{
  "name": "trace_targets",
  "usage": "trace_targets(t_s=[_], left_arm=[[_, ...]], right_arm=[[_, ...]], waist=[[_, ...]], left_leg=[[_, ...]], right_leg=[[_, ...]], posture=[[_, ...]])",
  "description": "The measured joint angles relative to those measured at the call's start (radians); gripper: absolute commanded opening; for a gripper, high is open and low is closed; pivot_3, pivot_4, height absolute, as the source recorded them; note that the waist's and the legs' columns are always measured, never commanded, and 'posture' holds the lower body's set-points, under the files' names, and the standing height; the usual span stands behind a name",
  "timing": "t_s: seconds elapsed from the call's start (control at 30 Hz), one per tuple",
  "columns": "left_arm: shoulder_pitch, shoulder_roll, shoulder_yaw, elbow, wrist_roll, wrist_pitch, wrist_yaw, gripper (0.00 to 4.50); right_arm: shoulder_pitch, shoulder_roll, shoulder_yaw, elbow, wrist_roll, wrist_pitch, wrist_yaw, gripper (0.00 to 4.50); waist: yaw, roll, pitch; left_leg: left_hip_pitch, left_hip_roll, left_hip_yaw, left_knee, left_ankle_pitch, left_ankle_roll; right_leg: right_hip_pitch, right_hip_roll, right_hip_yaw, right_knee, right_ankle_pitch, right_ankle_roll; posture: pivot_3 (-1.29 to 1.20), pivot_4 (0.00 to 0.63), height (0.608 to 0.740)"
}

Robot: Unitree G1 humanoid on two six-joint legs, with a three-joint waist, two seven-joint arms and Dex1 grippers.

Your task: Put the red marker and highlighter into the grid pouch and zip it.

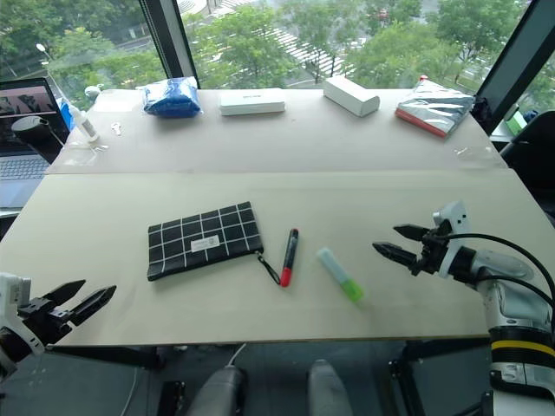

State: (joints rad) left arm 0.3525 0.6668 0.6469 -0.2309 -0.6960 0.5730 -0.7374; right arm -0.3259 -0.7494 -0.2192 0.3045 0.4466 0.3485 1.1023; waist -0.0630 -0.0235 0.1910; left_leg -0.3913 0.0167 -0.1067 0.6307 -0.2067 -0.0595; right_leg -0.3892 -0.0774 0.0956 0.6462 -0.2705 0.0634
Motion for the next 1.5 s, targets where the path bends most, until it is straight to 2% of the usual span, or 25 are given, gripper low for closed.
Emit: trace_targets(t_s=[0.17,0.27,0.37,0.43,0.53,0.73,0.8,0.97,1.17,1.3,1.5], left_arm=[[-0.005,0.0,-0.014,-0.007,0.005,-0.004,0.0,4.5],[-0.019,0.001,-0.047,0.012,0.048,-0.073,-0.039,4.5],[-0.022,0.018,-0.07,0.067,0.149,-0.201,-0.067,4.5],[-0.023,0.047,-0.123,0.122,0.282,-0.374,-0.085,4.5],[-0.034,0.08,-0.166,0.184,0.405,-0.549,-0.096,4.5],[-0.114,0.161,-0.206,0.283,0.53,-0.776,-0.118,4.5],[-0.128,0.172,-0.224,0.299,0.543,-0.804,-0.127,4.5],[-0.184,0.219,-0.312,0.362,0.612,-0.91,-0.157,4.5],[-0.233,0.254,-0.338,0.461,0.636,-1.02,-0.152,4.5],[-0.246,0.259,-0.348,0.498,0.648,-1.072,-0.135,4.5],[-0.279,0.253,-0.382,0.527,0.661,-1.101,-0.105,4.5]], right_arm=[[-0.01,0.012,0.007,-0.001,-0.002,0.014,-0.021,4.44],[-0.016,0.033,0.017,-0.001,-0.003,0.018,-0.039,4.44],[-0.028,0.035,0.017,0.004,-0.003,0.027,-0.048,3.8],[-0.058,0.049,0.017,0.014,-0.001,0.03,-0.057,3.0],[-0.076,0.058,0.021,0.01,0.003,0.041,-0.05,2.06],[-0.14,0.125,0.103,-0.097,0.018,0.086,-0.002,0.04],[-0.172,0.154,0.137,-0.125,0.025,0.098,0.001,0.04],[-0.297,0.308,0.308,-0.142,-0.06,0.087,-0.048,0.04],[-0.405,0.46,0.511,-0.095,-0.231,0.054,-0.142,0.04],[-0.414,0.474,0.576,-0.094,-0.276,0.054,-0.142,0.04],[-0.458,0.483,0.651,0.013,-0.417,-0.01,-0.184,0.04]], waist=[[0.0,0.0,0.0],[0.0,0.0,0.0],[0.0,0.0,0.0],[0.0,0.0,0.0],[0.0,0.0,0.0],[-0.002,0.0,0.0],[-0.006,0.0,0.0],[-0.008,0.0,0.0],[-0.006,0.0,0.0],[-0.003,0.0,0.0],[-0.002,0.001,0.0]], left_leg=[[0.0,0.0,0.0,0.0,0.0,0.0],[0.0,0.0,0.0,0.0,0.0,0.0],[0.0,0.0,0.0,0.0,0.0,0.0],[0.0,0.0,0.0,0.0,0.0,0.0],[0.0,0.0,0.0,-0.001,0.0,0.0],[0.0,0.0,0.0,-0.001,0.0,0.0],[0.0,0.0,0.0,-0.002,0.0,0.0],[0.0,0.002,0.0,-0.003,0.0,0.0],[-0.004,0.001,0.0,-0.004,0.0,0.0],[-0.004,0.001,0.0,-0.003,0.0,0.0],[-0.002,0.001,0.0,-0.003,0.002,-0.001]], right_leg=[[0.0,0.0,0.0,0.0,0.0,0.0],[0.0,0.0,0.0,0.0,0.0,0.0],[0.0,0.0,0.0,0.0,0.0,-0.001],[0.0,0.0,0.0,0.0,0.001,-0.001],[0.0,0.0,0.0,0.0,0.001,-0.001],[-0.001,0.0,0.0,0.0,0.0,-0.001],[-0.001,0.0,0.0,0.0,0.001,-0.001],[-0.004,0.001,0.0,0.002,0.001,-0.001],[-0.012,0.0,-0.001,0.007,0.001,-0.002],[-0.015,0.0,-0.002,0.012,0.001,-0.002],[-0.015,0.0,-0.002,0.016,0.001,-0.002]], posture=[[0.0,0.15,0.74],[0.0,0.15,0.74],[0.0,0.15,0.74],[0.0,0.15,0.74],[0.0,0.15,0.74],[0.0,0.15,0.74],[0.0,0.15,0.74],[0.0,0.15,0.74],[0.0,0.15,0.74],[0.0,0.15,0.74],[0.0,0.15,0.74]])
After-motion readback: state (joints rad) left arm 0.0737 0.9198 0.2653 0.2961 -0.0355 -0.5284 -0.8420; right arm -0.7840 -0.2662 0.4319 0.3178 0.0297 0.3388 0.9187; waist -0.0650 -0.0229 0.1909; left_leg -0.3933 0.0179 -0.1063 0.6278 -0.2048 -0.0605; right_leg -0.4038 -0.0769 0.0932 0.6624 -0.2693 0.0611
